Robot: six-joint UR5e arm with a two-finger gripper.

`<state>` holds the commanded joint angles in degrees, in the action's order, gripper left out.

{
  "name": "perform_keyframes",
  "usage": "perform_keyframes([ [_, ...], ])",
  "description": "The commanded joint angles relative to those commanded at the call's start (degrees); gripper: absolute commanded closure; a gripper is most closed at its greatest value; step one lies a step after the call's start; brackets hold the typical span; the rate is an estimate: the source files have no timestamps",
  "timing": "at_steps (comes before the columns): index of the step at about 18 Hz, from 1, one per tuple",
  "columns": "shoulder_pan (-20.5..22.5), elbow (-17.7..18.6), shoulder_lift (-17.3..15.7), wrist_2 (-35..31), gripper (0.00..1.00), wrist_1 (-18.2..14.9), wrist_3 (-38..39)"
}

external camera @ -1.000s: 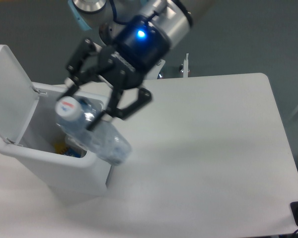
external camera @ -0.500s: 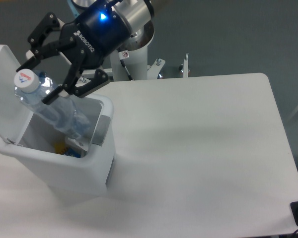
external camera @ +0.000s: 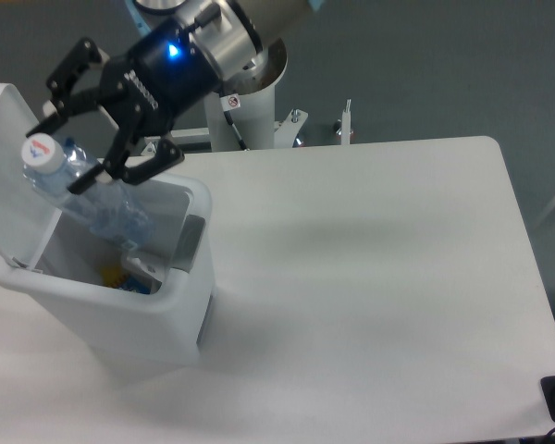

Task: Place the trash in the trash can

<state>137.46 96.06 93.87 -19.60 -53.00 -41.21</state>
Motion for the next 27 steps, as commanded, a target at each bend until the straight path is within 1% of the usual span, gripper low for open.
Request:
perform_keyframes([
  [2, 0.09, 0.53, 0.09, 0.0, 0.08, 0.0, -0.45],
  [4, 0.52, 0.88, 0.18, 0.0, 0.06, 0.0, -0.98],
  [6, 1.84, 0.89, 0.88, 0.0, 0.05, -0.09, -2.29],
  [9, 5.35, 0.36, 1.14, -0.09, 0.04, 0.0, -3.96],
  [11, 8.33, 0.27, 2.63, -0.09, 0.01, 0.0, -7.38],
  [12, 9.65, 0.27, 3.07, -0.09, 0.01, -0.09, -8.61],
  [13, 12.02, 0.27, 4.04, -0.09, 0.0, 0.0, -10.02],
  [14, 13.17, 0.27, 4.57, -0.09, 0.0, 0.0, -10.99],
  [15, 14.75, 0.1, 5.79, -0.18, 0.0, 0.0, -11.96],
  [18, 17.3, -2.01, 8.34, -1.31, 0.0, 0.0, -12.05],
  [20, 18.89, -3.94, 10.62, -5.95, 0.0, 0.0, -12.23],
  [22, 19.42, -7.1, 13.17, -13.06, 0.0, -0.09, -12.14],
  [24, 19.42, -9.39, 14.76, -20.44, 0.0, -0.52, -12.05],
  [27, 19.34, -9.84, 15.56, -29.94, 0.0, -0.53, -12.23],
])
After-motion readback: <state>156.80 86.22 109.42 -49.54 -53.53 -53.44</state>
